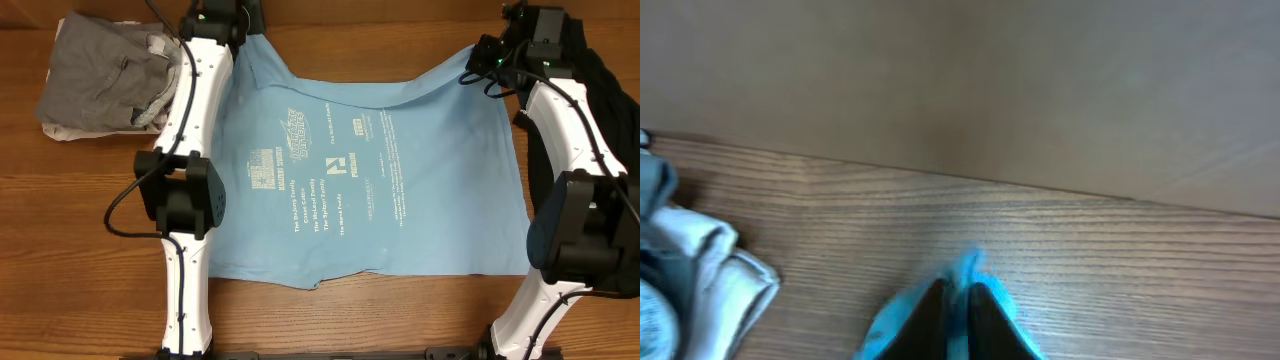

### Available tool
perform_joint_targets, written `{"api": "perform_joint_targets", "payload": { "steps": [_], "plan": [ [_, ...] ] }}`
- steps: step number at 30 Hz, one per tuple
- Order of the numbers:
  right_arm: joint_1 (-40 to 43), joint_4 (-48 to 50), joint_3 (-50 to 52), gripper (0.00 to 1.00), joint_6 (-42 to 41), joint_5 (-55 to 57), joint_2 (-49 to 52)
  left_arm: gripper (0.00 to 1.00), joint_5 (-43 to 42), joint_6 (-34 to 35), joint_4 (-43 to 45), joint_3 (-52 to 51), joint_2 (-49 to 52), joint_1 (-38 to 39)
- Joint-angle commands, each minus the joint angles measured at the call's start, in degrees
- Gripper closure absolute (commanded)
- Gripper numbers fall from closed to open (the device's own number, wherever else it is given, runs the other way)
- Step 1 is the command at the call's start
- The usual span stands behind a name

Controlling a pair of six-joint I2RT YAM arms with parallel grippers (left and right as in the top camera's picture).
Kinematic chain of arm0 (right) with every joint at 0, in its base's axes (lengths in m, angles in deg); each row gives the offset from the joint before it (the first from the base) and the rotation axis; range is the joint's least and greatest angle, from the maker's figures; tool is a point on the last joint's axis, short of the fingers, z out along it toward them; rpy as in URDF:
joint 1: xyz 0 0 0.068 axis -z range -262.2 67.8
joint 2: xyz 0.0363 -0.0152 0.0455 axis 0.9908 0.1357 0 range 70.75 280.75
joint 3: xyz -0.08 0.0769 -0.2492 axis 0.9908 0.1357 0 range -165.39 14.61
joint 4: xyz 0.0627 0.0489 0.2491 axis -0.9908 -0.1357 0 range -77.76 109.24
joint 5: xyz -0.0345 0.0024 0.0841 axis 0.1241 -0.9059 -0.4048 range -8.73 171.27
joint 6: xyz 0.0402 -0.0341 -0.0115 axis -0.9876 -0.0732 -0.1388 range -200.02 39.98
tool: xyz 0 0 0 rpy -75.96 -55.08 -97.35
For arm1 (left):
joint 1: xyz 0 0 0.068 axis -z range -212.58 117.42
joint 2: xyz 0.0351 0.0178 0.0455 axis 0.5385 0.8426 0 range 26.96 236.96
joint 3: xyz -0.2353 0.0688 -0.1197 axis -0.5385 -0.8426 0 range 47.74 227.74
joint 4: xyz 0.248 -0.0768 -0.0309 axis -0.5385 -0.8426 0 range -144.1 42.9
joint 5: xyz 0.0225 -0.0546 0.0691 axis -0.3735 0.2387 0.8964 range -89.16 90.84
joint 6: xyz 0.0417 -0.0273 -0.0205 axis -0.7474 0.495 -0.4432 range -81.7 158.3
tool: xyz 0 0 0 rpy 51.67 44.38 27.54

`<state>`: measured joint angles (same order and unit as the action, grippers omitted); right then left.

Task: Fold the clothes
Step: 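Lay the shirt flat on the table and open both grippers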

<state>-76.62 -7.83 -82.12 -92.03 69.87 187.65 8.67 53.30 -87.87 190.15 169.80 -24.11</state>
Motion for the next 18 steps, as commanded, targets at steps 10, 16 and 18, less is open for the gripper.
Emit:
{"api": "perform_joint_targets", "payload": {
  "steps": [10,16,18],
  "plan": [
    [1.6,-2.7,-2.6,0.02,-0.2,0.6,1.4,0.0,-0.9,-0.2,-0.9,1.1,0.9,-1.0],
    [2.5,-15.8,-8.7,0.0,-0.2,-1.4,-2.7,0.0,-1.1,-0.2,-12.7,2.7,-5.0,-1.2],
    [2.5,-20.5,-10.5,0.0,-0.2,-1.4,-5.7,0.0,-1.6,-0.2,-16.8,2.8,-8.4,-0.9]
  ]
}}
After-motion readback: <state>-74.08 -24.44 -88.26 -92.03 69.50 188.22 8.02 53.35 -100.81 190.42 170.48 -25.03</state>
